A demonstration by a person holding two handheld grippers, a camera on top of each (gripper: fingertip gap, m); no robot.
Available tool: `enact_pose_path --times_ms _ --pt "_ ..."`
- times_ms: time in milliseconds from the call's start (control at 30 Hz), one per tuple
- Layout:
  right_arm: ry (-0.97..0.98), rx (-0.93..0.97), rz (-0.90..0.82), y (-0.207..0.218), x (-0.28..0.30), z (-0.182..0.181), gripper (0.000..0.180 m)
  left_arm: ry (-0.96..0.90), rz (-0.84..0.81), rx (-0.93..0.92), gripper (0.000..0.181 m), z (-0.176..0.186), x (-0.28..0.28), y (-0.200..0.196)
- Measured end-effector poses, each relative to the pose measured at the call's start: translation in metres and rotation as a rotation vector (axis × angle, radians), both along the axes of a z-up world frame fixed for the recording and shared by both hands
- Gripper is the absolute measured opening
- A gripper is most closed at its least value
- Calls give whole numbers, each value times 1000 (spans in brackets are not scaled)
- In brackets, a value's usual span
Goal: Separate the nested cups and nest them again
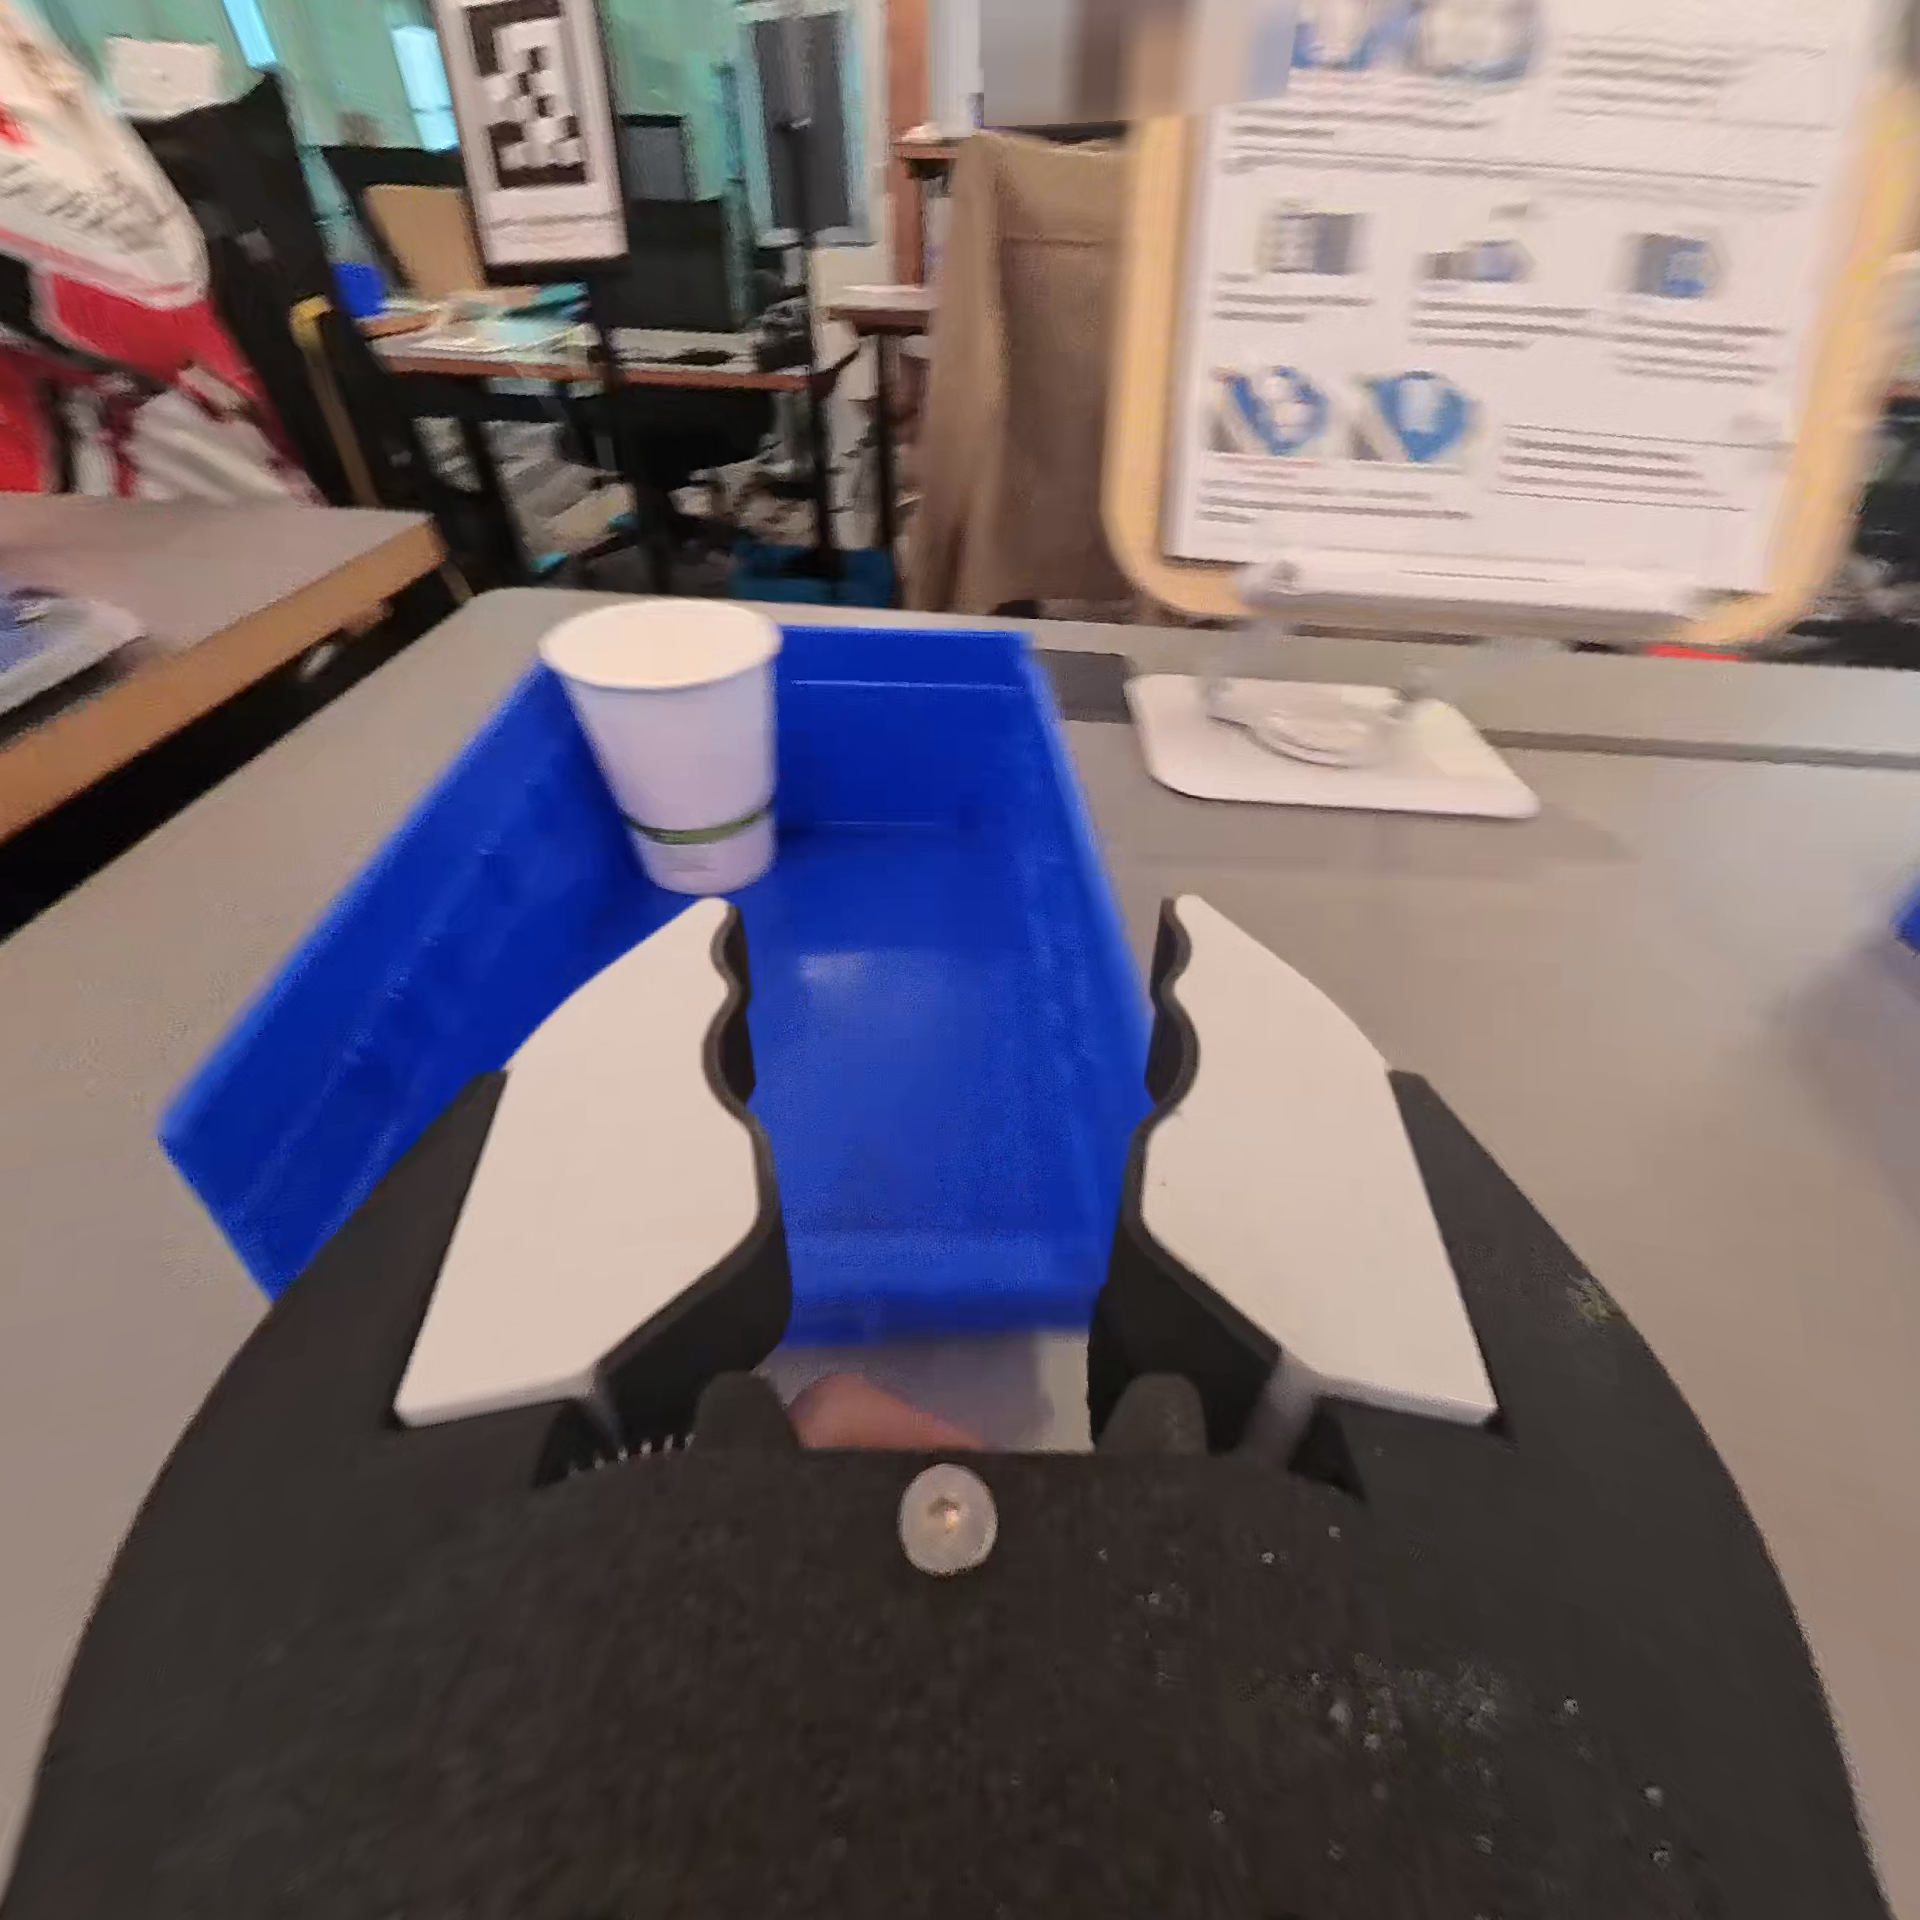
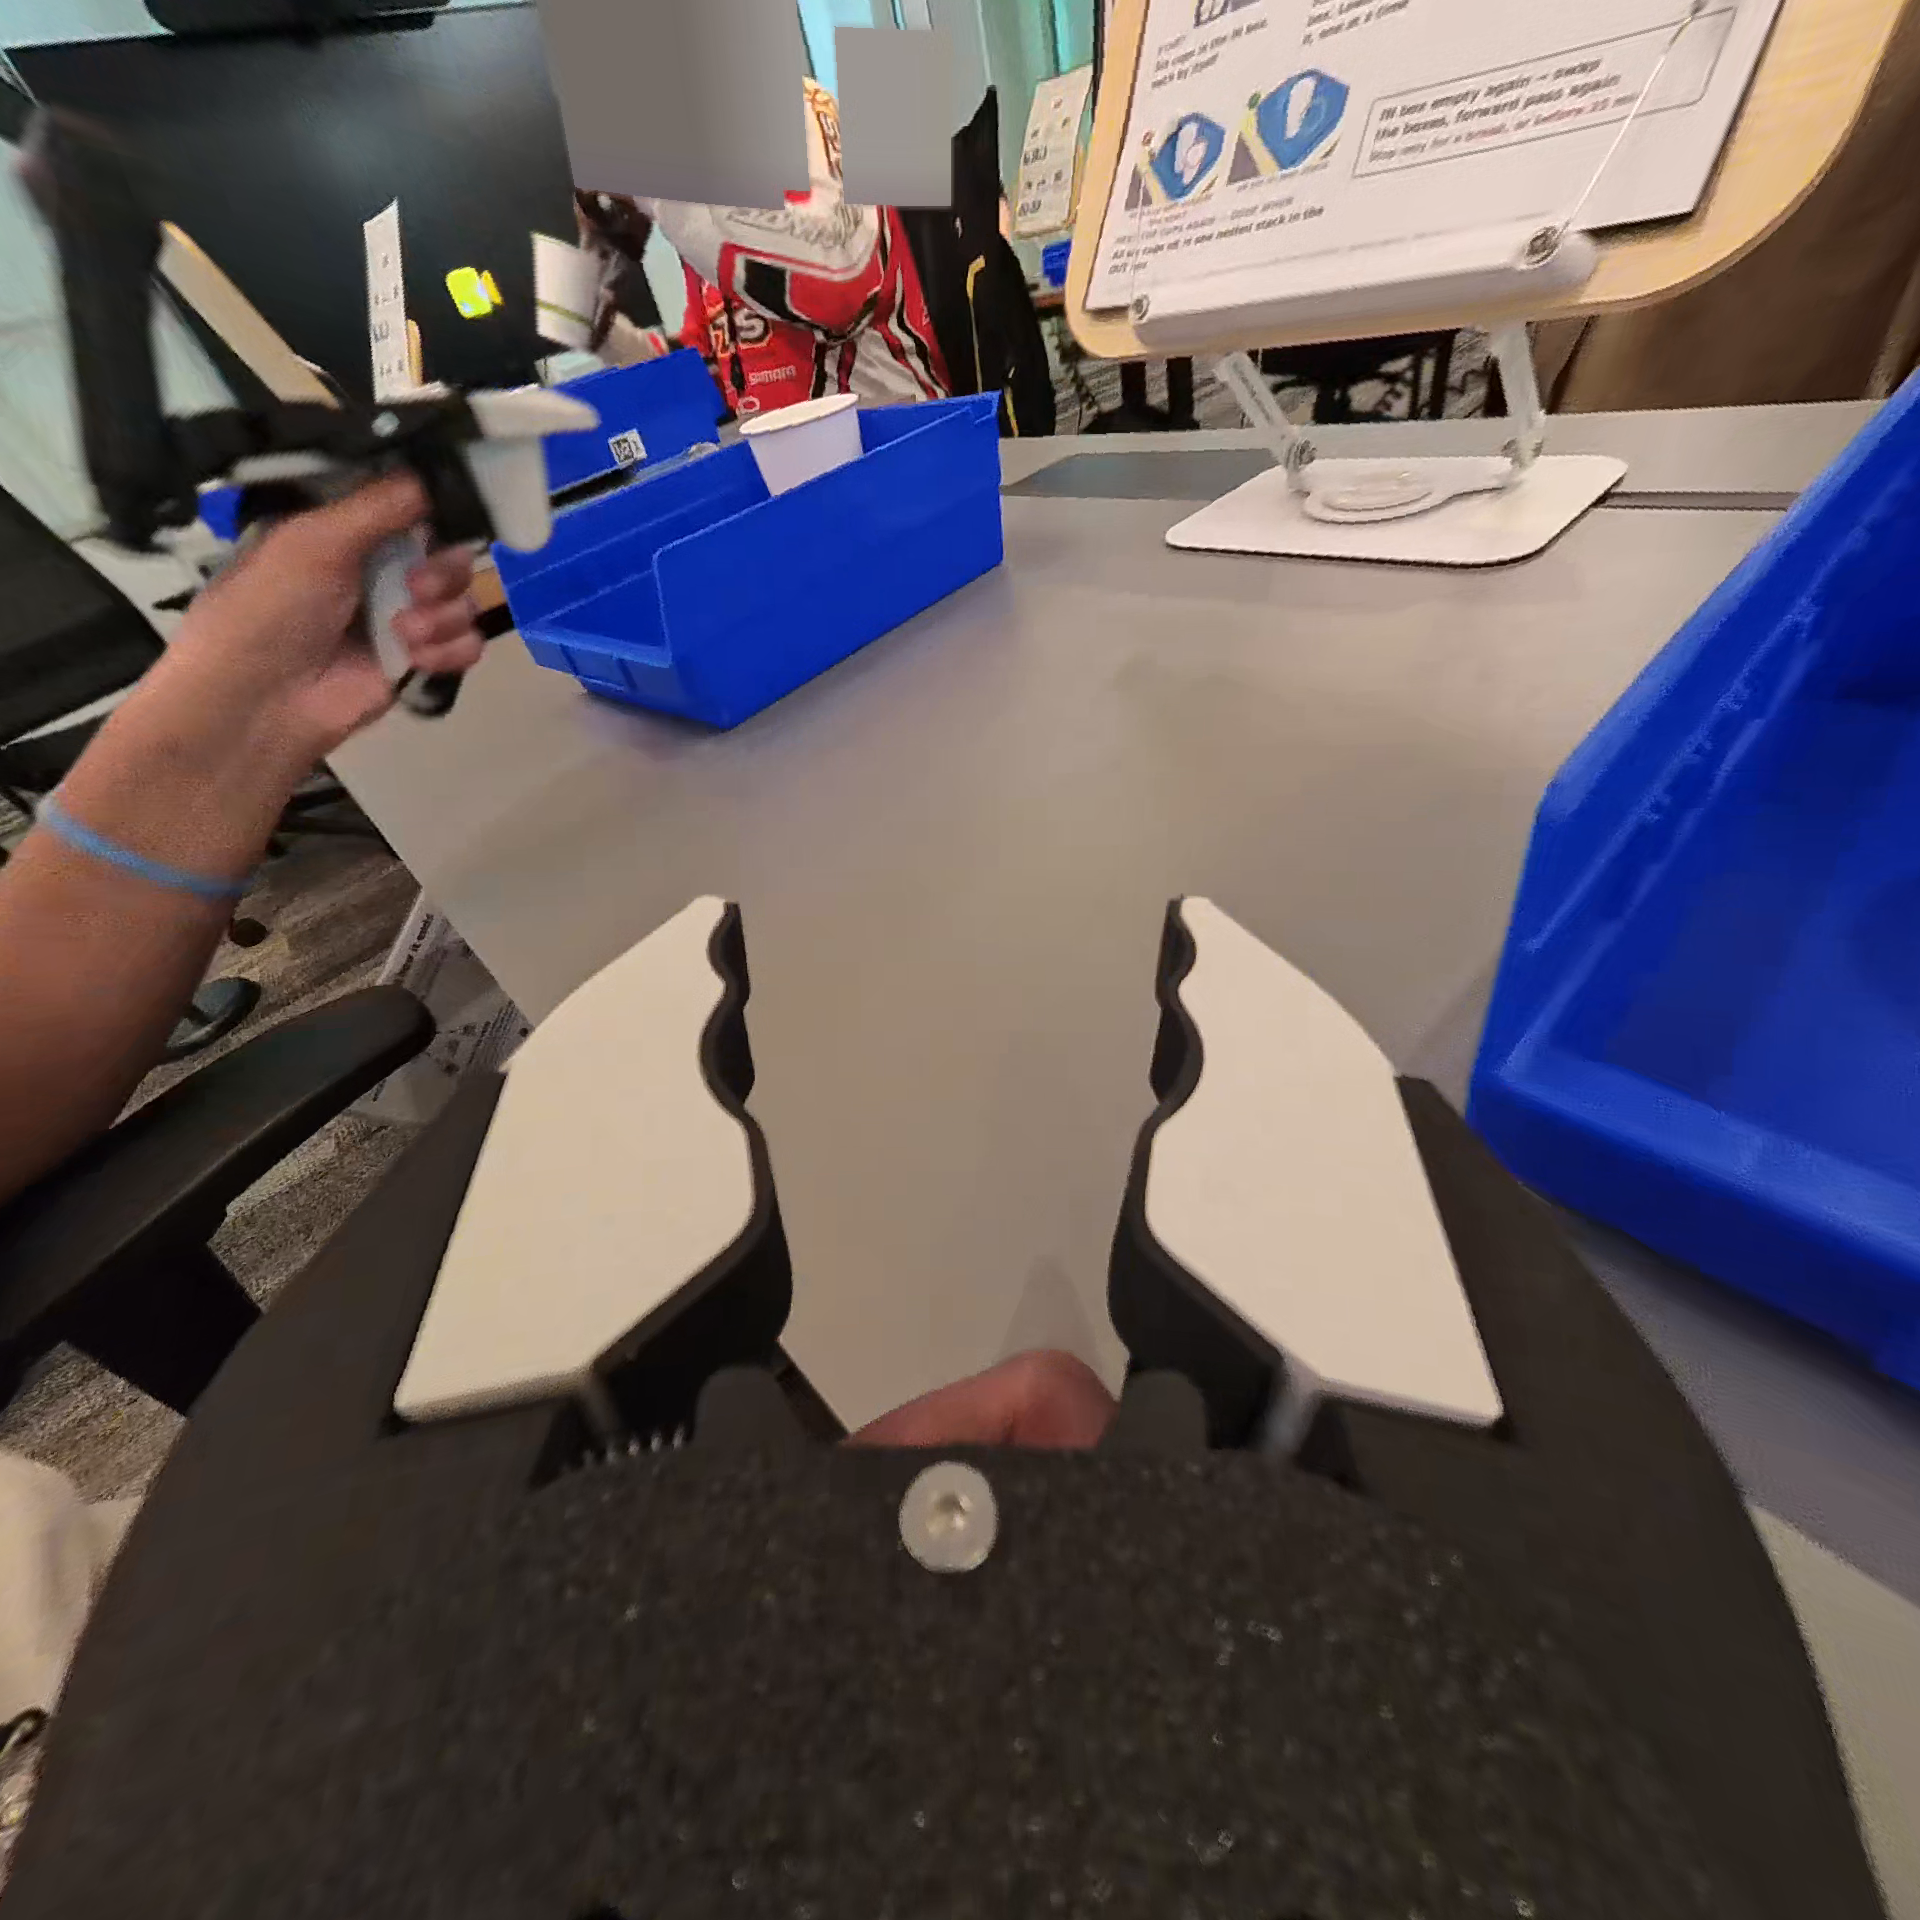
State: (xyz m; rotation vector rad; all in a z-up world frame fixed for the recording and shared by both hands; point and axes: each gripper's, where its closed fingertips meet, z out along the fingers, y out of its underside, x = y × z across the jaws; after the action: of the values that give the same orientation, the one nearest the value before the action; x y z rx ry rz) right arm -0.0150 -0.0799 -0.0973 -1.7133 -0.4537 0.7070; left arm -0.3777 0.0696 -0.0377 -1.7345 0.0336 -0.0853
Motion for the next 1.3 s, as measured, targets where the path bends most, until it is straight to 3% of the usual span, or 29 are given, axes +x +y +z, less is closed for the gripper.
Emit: enact_pose_path --times_ms 200,400,500,867,1067,1300 --pt "47 -55 30 0 1 -9 75 -5 274 -209 89 -30 -71 125" --pt "80 -82 55 -3 0 -11 74 26 466 -310 91 -62 -95 204" --pt "61 -68 55 -3 0 -10 73 22 521 -312 100 -65 -103 222" --pt "51 -103 106 -8 -10 -18 72 57 601 -289 90 -76 -129 231" --pt "45 -58 98 -9 -5 -6 72 86 405 -194 86 -33 -103 210" --pt "41 -81 153 3 13 4 73 150 -263 15 86 50 -25 97"
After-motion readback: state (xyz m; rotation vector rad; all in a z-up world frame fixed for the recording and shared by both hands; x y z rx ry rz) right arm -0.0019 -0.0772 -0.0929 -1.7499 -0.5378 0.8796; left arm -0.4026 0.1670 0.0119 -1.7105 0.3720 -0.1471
